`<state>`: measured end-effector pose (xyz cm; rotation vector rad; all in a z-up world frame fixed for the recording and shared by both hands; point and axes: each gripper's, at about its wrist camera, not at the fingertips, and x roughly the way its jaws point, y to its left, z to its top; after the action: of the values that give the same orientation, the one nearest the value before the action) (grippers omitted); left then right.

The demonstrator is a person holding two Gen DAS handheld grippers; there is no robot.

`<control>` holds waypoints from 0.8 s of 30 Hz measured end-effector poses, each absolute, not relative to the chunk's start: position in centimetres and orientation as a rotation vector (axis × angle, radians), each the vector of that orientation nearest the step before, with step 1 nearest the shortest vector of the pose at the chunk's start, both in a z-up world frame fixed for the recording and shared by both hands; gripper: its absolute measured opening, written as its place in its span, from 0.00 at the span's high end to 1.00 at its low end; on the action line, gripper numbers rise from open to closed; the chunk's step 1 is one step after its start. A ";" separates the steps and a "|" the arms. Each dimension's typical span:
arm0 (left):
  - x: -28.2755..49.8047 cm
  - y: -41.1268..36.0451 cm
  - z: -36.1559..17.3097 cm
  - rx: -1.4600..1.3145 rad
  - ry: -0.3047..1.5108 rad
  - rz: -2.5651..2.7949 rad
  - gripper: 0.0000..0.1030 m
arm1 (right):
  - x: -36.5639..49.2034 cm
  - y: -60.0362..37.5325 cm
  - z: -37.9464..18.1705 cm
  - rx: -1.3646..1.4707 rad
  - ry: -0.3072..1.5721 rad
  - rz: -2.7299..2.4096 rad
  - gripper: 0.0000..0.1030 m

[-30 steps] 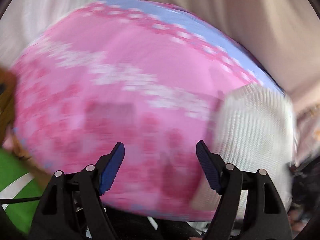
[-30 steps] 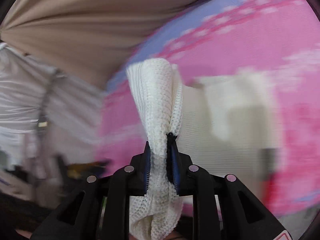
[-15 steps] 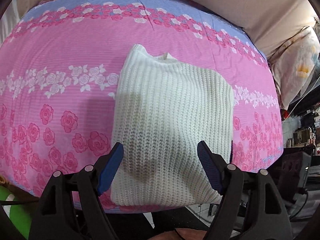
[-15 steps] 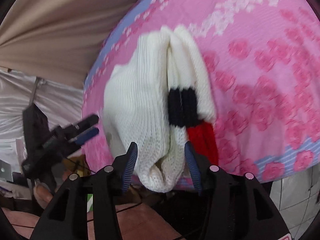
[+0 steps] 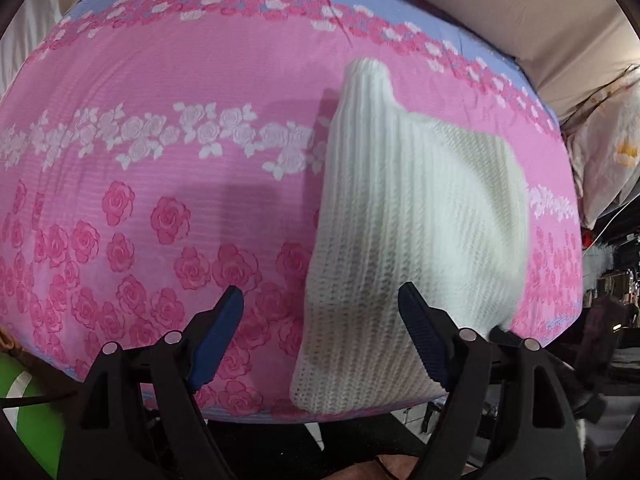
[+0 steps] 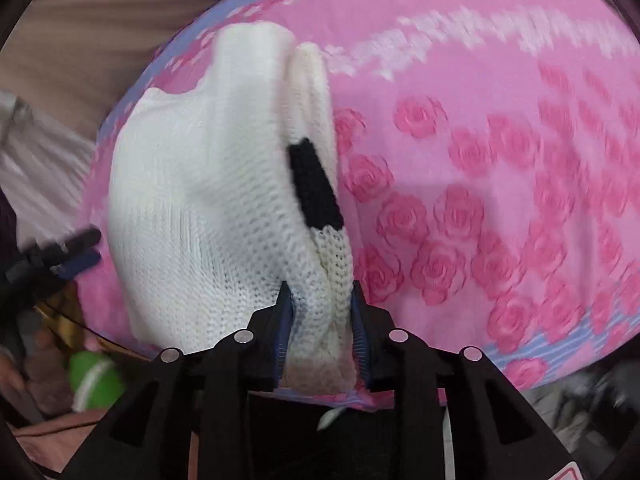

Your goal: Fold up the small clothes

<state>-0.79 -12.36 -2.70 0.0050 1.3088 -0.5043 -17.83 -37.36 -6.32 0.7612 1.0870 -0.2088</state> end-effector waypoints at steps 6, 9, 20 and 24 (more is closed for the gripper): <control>-0.6 -11.8 -2.8 -0.015 1.301 -0.496 0.25 | -17.2 -35.6 -1.0 0.640 0.952 -0.221 0.70; -0.8 -12.3 -2.6 -0.006 1.294 -0.509 0.25 | -15.9 -35.8 -1.8 0.637 0.976 -0.230 0.70; -1.0 -13.0 -2.9 0.047 1.263 -0.500 0.25 | -9.8 -36.0 -4.8 0.544 1.047 -0.224 0.87; -0.9 -13.0 -2.9 0.070 1.248 -0.490 0.25 | -10.5 -36.3 -3.7 0.591 1.009 -0.226 0.87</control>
<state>-0.94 -13.03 -2.92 0.0702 1.2484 -0.4896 -10.50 -36.26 -3.73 0.5914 1.0089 -0.2258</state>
